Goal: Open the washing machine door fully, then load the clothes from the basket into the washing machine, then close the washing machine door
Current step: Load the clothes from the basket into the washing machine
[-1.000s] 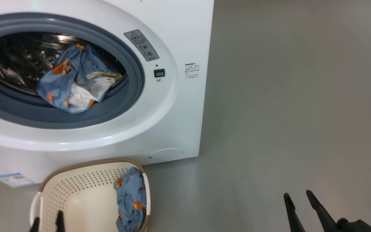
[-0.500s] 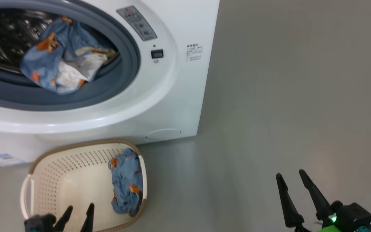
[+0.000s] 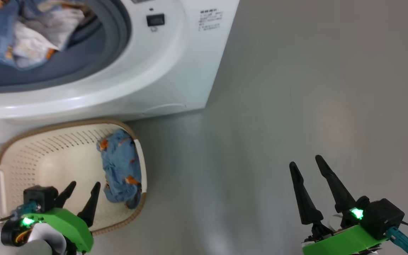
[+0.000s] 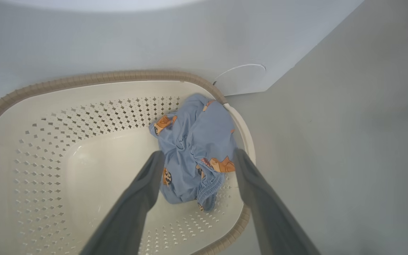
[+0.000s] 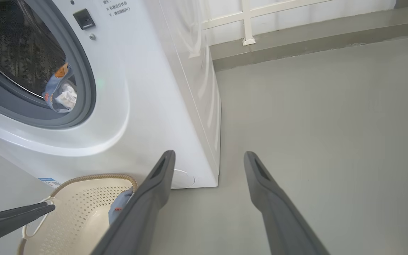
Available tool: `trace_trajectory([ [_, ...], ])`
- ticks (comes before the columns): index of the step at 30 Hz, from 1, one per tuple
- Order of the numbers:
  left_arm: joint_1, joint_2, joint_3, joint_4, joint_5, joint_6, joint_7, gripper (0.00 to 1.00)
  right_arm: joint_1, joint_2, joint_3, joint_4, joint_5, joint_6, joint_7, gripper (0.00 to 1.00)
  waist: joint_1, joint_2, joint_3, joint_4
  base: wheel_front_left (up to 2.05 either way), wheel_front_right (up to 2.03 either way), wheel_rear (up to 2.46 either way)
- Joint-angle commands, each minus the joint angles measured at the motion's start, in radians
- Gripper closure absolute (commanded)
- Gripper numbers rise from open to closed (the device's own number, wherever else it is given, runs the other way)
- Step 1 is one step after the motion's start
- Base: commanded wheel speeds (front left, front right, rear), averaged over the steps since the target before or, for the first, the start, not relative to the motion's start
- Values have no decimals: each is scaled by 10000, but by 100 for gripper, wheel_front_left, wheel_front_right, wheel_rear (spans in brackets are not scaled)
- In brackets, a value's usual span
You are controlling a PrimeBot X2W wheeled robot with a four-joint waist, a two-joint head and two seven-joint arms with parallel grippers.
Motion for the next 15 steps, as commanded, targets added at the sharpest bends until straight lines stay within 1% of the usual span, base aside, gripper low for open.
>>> trace_trajectory([
  [1, -278, 465, 16, 28, -106, 17, -66, 0, -119, -44, 336, -291, 28, 62, -120, 0, 0, -1, 771, -393, 0, 0, 0],
  [9, -1114, 961, -1280, 158, -790, 17, -67, 0, -401, -44, 790, -538, 61, 62, -120, 0, 0, -1, 1692, -779, 0, 0, 0],
  [15, -1590, 1303, -1820, 61, -1083, 17, -67, 0, -503, -44, 978, -700, 133, 62, -120, 0, 0, -1, 2201, -941, 0, 0, 0],
])
